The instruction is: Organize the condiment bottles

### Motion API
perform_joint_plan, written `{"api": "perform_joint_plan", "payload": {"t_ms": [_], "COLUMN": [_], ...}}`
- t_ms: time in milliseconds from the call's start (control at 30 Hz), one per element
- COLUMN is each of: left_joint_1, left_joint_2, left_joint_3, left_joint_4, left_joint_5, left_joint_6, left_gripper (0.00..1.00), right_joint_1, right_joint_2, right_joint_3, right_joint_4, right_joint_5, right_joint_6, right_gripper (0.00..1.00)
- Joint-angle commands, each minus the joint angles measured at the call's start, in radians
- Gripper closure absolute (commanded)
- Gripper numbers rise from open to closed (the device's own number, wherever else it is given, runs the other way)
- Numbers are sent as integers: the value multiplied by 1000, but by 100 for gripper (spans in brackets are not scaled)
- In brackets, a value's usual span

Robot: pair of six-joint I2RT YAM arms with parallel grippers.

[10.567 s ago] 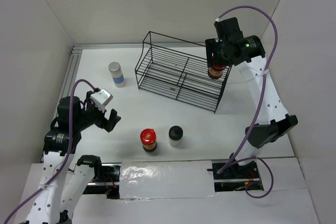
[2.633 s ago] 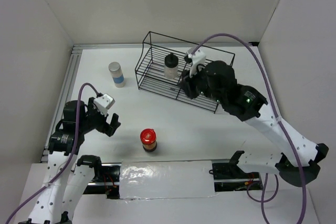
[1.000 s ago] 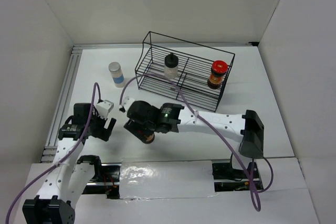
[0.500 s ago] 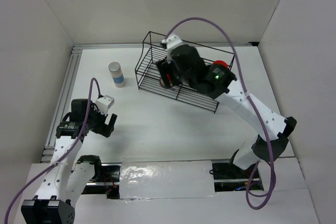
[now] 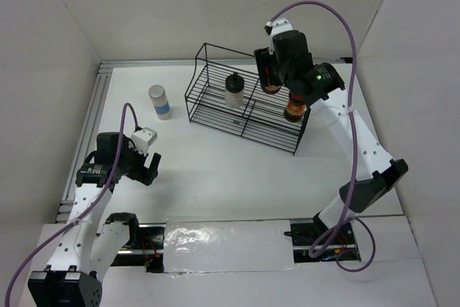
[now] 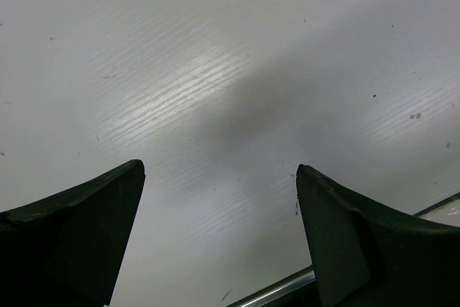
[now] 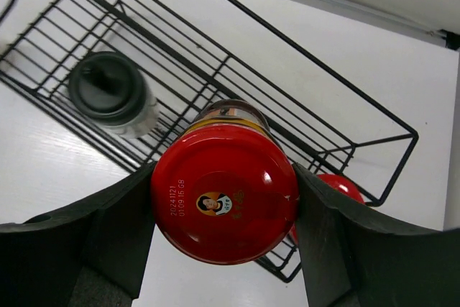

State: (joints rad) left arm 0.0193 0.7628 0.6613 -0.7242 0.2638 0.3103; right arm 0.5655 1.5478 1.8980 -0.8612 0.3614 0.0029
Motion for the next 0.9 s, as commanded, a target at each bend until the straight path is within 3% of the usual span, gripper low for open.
{"api": "perform_joint_plan", "payload": {"t_ms": [0,867], "left_joint_1": [5,5], "left_joint_2": [6,67], "left_joint_3": [12,18], "left_joint_4": [39,75], "left_joint_5": [23,17], "left_joint_6": [1,-7], "left_gripper": [1,1], "right_joint_1": [-50,-161], "right_joint_2": [8,129], "right_joint_3": [55,-74], "right_joint_4": [113,109], "right_joint_5": [-74,-206], "right_joint_6": [-15,42], "right_gripper": [100,98]}}
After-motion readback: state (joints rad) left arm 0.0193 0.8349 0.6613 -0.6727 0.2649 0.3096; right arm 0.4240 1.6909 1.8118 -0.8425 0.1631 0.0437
